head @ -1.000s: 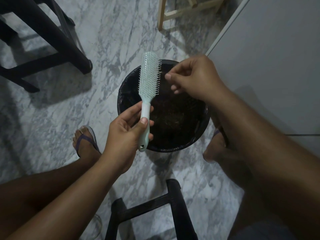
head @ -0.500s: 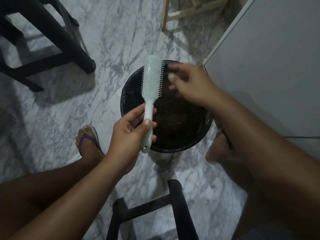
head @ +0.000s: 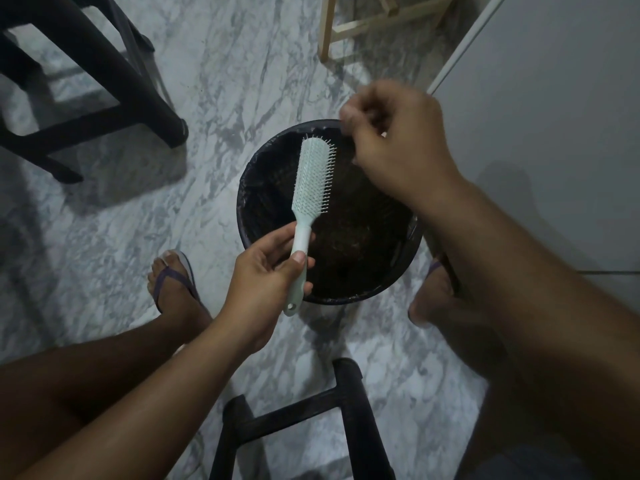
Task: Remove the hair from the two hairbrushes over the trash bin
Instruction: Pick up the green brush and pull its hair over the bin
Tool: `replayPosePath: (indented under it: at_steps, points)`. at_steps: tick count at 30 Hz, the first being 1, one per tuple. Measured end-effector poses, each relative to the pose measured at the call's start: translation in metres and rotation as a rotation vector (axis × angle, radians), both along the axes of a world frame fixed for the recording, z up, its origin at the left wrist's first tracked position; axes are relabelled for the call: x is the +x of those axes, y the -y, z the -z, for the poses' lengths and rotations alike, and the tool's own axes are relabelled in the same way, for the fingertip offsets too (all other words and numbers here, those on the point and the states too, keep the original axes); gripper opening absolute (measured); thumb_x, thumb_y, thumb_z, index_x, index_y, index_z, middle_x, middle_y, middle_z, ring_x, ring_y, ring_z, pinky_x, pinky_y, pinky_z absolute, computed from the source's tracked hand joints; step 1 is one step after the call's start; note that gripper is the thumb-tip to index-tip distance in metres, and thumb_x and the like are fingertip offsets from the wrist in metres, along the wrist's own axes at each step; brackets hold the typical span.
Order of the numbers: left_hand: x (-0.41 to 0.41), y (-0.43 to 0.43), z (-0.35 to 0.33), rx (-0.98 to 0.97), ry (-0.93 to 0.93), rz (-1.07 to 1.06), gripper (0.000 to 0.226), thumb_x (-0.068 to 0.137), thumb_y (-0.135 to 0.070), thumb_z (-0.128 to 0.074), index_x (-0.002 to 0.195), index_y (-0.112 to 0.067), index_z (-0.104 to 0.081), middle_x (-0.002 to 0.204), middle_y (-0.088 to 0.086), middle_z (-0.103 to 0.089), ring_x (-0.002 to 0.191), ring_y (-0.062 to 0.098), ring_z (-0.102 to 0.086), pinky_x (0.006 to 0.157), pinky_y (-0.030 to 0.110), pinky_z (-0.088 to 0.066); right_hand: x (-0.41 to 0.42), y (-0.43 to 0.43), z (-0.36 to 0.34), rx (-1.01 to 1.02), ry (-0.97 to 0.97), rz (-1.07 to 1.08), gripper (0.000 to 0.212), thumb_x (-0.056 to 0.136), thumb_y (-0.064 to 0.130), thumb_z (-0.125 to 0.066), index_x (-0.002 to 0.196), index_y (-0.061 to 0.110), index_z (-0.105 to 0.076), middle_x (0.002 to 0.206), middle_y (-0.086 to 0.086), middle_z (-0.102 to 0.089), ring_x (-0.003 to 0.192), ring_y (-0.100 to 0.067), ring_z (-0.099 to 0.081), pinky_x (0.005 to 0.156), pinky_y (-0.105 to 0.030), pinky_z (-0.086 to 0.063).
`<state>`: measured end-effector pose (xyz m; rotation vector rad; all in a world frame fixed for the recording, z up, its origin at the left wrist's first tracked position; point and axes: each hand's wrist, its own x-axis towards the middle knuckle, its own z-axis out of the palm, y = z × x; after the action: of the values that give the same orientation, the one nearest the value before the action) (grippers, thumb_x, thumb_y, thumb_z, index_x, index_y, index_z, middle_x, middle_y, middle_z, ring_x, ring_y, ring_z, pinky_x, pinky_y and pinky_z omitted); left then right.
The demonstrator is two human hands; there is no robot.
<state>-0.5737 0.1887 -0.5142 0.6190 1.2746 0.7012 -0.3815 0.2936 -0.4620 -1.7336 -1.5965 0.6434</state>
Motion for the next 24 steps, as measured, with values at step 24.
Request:
replayPosePath:
  at_steps: [24]
  points:
    - [0.0,-0.001,-0.009,-0.03,0.176,0.037,0.041,0.098,0.0,-0.053,0.135,-0.016,-0.06,0.123,0.0,-0.073,0.09,0.013,-0.067,0.067,0.031,-0.055,0.021,-0.011,-0.004,-0.006,0.006,0.06,0.017,0.096,0.024,-0.062,0.096,0.011,-0.074,0.079,0.01,-0.071,0.068,0.0,-0.069,0.071,-0.021,-0.059]
